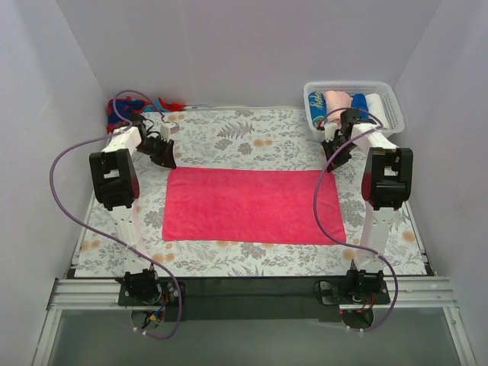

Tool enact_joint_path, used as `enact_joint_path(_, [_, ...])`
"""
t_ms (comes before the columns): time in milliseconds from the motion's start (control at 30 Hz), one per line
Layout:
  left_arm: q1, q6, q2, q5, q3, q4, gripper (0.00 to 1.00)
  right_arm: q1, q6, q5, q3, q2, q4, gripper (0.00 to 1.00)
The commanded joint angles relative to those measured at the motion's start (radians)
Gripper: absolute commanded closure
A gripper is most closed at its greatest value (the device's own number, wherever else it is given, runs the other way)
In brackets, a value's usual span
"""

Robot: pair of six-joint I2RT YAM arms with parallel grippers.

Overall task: Roll the towels
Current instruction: Fold the towel

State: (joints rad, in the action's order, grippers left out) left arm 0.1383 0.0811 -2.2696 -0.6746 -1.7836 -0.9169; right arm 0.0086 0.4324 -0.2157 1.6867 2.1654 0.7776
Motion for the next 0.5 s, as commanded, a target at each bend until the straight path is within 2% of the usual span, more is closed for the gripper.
enact_joint_path(0, [0.004, -0.023, -0.005, -0.036, -0.054, 0.013, 0.99, 0.005, 0.032, -0.010, 0.016, -0.007, 0.018, 0.99])
enact_joint_path(300, [0.014, -0.058, -0.077, -0.014, -0.258, -0.002, 1.00, 0.001, 0.054, 0.007, 0.125, 0.005, 0.020, 0.99])
enact_joint_path(467, [0.017, -0.044, -0.085, -0.014, -0.290, -0.022, 1.00, -0.029, 0.071, 0.001, 0.188, 0.005, 0.020, 0.99])
